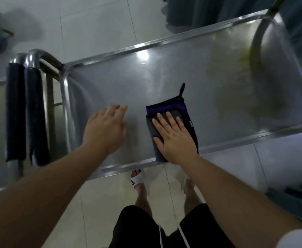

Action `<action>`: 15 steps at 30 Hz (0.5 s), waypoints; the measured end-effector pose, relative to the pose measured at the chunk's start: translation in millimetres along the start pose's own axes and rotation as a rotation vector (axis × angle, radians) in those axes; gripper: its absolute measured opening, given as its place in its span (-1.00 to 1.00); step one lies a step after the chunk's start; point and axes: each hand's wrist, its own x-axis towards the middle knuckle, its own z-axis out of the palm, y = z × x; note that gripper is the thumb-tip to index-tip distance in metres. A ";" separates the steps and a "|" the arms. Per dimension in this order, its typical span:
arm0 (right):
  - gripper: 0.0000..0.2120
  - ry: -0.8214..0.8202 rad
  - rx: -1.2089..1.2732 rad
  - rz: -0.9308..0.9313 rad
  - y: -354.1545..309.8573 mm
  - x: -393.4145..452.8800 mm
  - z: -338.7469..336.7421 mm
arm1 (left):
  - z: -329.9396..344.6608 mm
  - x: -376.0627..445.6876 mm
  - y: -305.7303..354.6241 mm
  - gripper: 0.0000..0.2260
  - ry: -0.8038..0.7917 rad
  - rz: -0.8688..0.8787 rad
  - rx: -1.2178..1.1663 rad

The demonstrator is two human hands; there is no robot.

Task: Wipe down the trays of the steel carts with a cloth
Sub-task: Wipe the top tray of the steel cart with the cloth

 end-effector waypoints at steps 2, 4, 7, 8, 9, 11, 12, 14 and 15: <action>-0.36 0.009 -0.011 -0.006 38.5 -8.0 -8.4 | 9.2 3.0 37.1 -0.53 -0.005 -0.049 -0.050; -0.36 0.015 -0.021 -0.001 76.0 -16.2 -16.7 | 16.3 8.3 71.6 -0.52 -0.015 -0.115 -0.105; -0.36 0.016 -0.042 0.010 124.2 -27.0 -26.5 | 24.0 22.1 114.7 -0.51 -0.014 -0.203 -0.183; -0.36 0.015 -0.051 0.008 138.6 -30.2 -29.1 | 26.5 27.3 126.4 -0.51 -0.010 -0.230 -0.215; -0.36 0.015 -0.061 0.008 152.4 -33.1 -31.9 | 28.7 32.8 136.6 -0.50 -0.006 -0.255 -0.249; -0.36 0.012 -0.080 0.012 179.0 -37.7 -37.6 | 33.3 43.4 152.7 -0.50 0.001 -0.296 -0.299; -0.36 0.009 -0.087 0.017 191.7 -39.9 -41.0 | 35.9 48.3 158.4 -0.50 0.008 -0.311 -0.312; -0.36 0.014 -0.110 0.020 216.7 -43.8 -47.7 | 42.1 57.3 165.4 -0.50 0.024 -0.340 -0.327; -0.37 0.020 -0.123 0.018 229.6 -45.9 -50.5 | 45.7 61.3 166.6 -0.49 0.028 -0.352 -0.339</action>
